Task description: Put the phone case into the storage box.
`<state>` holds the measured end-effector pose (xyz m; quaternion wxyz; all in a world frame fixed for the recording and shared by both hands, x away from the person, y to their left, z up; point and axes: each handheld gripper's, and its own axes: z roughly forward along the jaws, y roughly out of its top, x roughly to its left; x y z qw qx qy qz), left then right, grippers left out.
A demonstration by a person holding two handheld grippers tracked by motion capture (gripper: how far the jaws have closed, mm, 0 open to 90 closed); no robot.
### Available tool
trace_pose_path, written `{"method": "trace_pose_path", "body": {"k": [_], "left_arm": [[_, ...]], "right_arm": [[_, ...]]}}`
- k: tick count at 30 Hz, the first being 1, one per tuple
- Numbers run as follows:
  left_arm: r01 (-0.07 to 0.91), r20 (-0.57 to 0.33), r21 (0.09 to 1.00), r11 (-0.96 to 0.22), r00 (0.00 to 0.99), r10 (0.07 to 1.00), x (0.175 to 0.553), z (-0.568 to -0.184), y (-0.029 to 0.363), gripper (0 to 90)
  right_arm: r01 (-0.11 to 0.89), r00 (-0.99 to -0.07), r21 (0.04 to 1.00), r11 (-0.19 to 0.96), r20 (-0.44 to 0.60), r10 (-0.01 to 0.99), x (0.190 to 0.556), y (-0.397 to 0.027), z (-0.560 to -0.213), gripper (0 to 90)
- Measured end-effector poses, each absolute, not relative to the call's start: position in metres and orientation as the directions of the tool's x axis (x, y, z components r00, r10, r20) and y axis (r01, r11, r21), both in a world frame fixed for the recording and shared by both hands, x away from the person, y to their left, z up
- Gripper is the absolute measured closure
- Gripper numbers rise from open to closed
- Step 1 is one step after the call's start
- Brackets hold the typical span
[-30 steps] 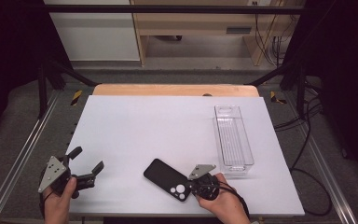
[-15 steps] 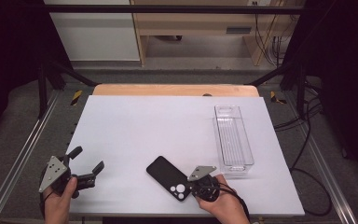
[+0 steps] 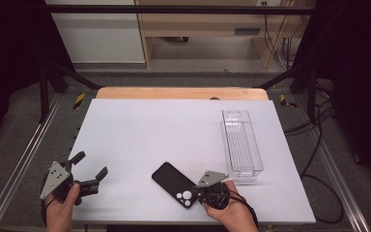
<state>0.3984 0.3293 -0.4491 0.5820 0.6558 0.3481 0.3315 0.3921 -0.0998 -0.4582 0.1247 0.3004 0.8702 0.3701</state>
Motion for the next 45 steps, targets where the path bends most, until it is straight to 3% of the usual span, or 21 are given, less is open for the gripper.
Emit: {"method": "trace_pose_path", "body": {"k": [3,6,12,17,32,45], "left_arm": [[0.07,0.032,0.994,-0.083,0.54,0.841,0.398,-0.449,0.329,1.6],[0.07,0.032,0.994,-0.083,0.54,0.841,0.398,-0.449,0.329,1.6],[0.07,0.032,0.994,-0.083,0.542,0.84,0.398,-0.449,0.328,1.6],[0.072,0.031,0.994,-0.084,0.544,0.839,0.399,-0.449,0.328,1.6],[0.068,0.031,0.994,-0.082,0.55,0.835,0.398,-0.448,0.326,1.6],[0.069,0.03,0.994,-0.083,0.565,0.824,0.399,-0.448,0.318,1.6]], "right_arm": [[0.429,-0.777,0.74,0.517,0.011,0.629,0.39,-0.1,-0.457,72.2],[0.442,-0.769,0.753,0.487,0.038,0.639,0.389,-0.099,-0.456,52.7],[0.45,-0.746,0.77,0.452,0.045,0.665,0.39,-0.093,-0.457,23.5],[0.477,-0.722,0.77,0.423,0.068,0.689,0.392,-0.091,-0.46,9.5],[0.54,-0.715,0.739,0.403,0.15,0.682,0.402,-0.087,-0.472,6.8],[0.557,-0.731,0.702,0.445,0.159,0.664,0.408,-0.073,-0.482,6.2]]}}
